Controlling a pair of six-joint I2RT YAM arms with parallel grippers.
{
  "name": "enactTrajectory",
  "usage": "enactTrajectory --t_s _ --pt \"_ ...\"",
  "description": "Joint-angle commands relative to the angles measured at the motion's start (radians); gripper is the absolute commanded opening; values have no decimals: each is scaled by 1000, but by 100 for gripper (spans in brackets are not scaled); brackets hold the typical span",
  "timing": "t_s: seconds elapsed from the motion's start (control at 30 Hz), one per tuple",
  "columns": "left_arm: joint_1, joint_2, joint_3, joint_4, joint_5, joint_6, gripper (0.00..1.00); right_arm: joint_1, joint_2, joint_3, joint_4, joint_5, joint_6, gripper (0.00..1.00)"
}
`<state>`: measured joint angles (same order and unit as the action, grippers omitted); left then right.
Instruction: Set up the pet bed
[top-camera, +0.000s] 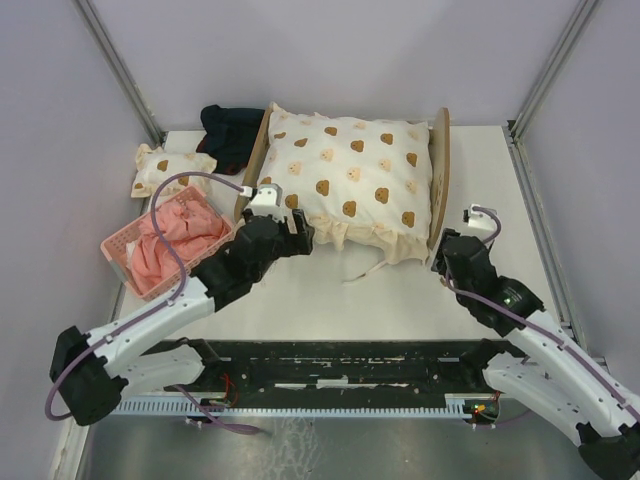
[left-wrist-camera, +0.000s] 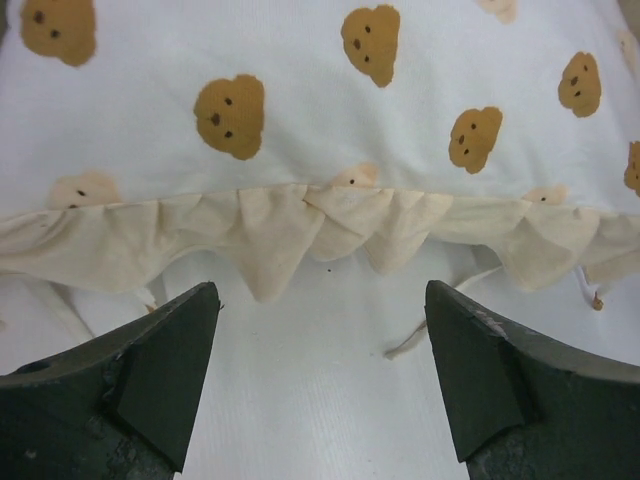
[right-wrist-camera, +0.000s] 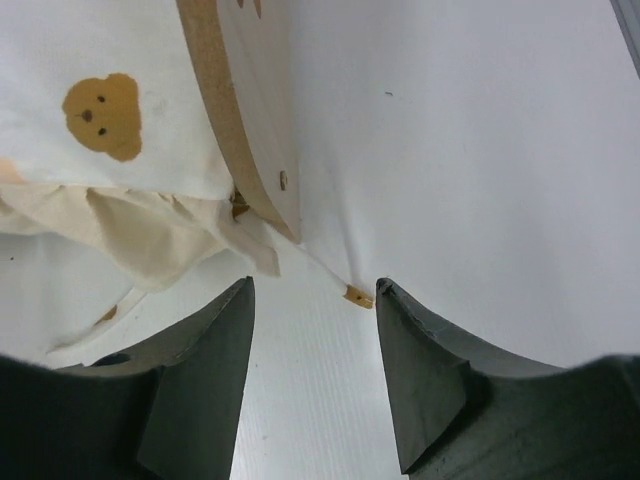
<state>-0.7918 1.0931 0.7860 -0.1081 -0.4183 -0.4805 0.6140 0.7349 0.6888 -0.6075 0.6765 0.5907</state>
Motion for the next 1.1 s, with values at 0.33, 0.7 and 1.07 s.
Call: enactTrajectory --t_s 0.33,0.7,1.07 --pt "204 -28 218 -143 -168 251 99 -1 -128 108 -106 -208 -92 99" --pt "584 270 404 -116 173 246 100 -1 -293 120 -136 -238 -151 99" --pt "608 416 369 -51 400 172 94 -1 -436 81 -124 -211 -169 99"
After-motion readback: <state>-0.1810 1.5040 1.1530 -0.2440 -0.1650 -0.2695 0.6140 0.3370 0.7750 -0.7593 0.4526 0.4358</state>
